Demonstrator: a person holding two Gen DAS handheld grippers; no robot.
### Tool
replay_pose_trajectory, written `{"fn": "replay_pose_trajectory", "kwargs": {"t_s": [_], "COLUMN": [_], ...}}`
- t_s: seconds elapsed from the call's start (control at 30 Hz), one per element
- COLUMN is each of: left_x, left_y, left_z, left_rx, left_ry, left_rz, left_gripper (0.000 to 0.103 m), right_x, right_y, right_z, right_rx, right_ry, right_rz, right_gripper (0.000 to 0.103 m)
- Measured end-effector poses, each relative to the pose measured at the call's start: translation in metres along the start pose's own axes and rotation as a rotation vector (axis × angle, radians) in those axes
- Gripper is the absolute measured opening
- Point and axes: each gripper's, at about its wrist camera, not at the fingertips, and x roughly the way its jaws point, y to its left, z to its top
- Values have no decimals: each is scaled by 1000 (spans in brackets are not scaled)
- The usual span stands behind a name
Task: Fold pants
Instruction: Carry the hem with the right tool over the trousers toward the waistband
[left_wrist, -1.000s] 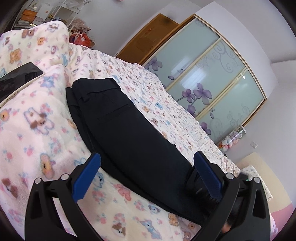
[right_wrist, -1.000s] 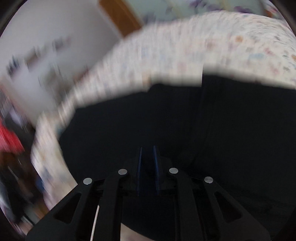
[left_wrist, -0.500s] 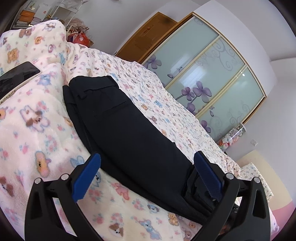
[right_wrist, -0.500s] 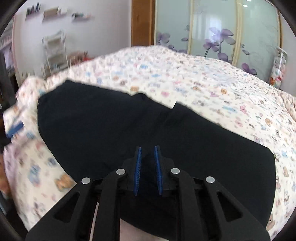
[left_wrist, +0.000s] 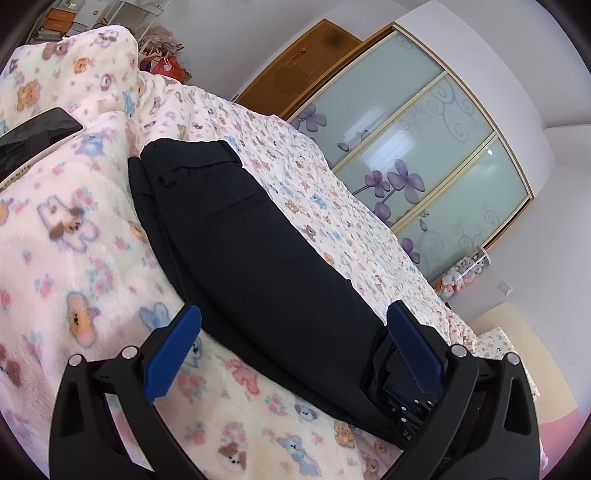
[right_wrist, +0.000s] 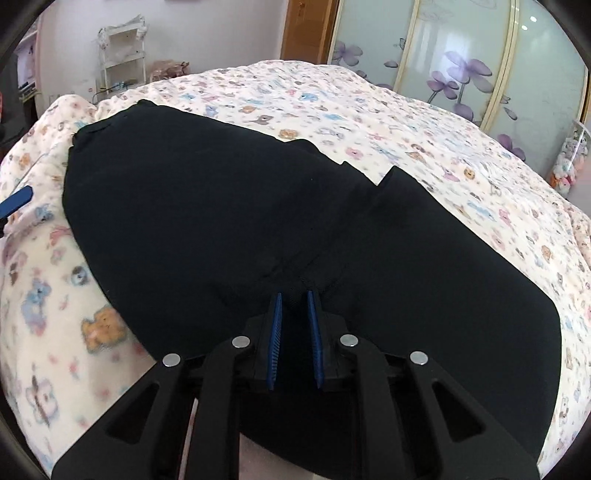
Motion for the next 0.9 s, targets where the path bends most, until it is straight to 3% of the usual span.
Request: {"fn": "replay_pose_trajectory", "kwargs": {"t_s": [0.3, 0.33, 0.37, 0.4, 0.43, 0.47, 0.5, 0.53, 0.57, 0.67, 0.8, 0.9], "left_x": [2, 1, 1, 0, 0, -1, 0, -1, -1, -1, -2, -1], "left_y": [5, 5, 5, 6, 6, 6, 7, 7, 6, 8, 10, 10], "left_z": [2, 2, 2, 2, 2, 2, 2, 2, 2, 3, 3, 4], "left_rx": [-27, -28, -30, -32, -33, -35, -38, -39, -41, -52, -63, -65], "left_ry": [10, 8, 7, 5, 4, 5, 6, 7, 7, 7, 9, 13], "left_rz": [-7, -8, -9, -11, -11, -11, -12, -12, -13, -17, -23, -25], "left_gripper": [101, 101, 101, 101, 101, 101, 101, 101, 101, 101, 101, 101], "right_x": [5, 4, 4, 5, 6, 8, 9, 10, 8, 0, -17, -40], "right_y": [22, 26, 32, 37, 39, 36, 29, 22, 15, 4, -32, -47], "right_z": [0, 1, 0, -2, -3, -3, -2, 0, 1, 4, 14, 26], "right_rx": [-170, -201, -254, -301, -339, -334, -287, -227, -180, -102, 143, 235], "right_ry": [28, 25, 12, -4, -21, -16, 3, 25, 19, -14, -66, -164], "right_rz": [-137, -164, -232, -321, -381, -353, -284, -203, -187, -157, 3, 94], "right_gripper": [22, 33, 59, 69, 70, 61, 31, 27, 18, 15, 13, 13]}}
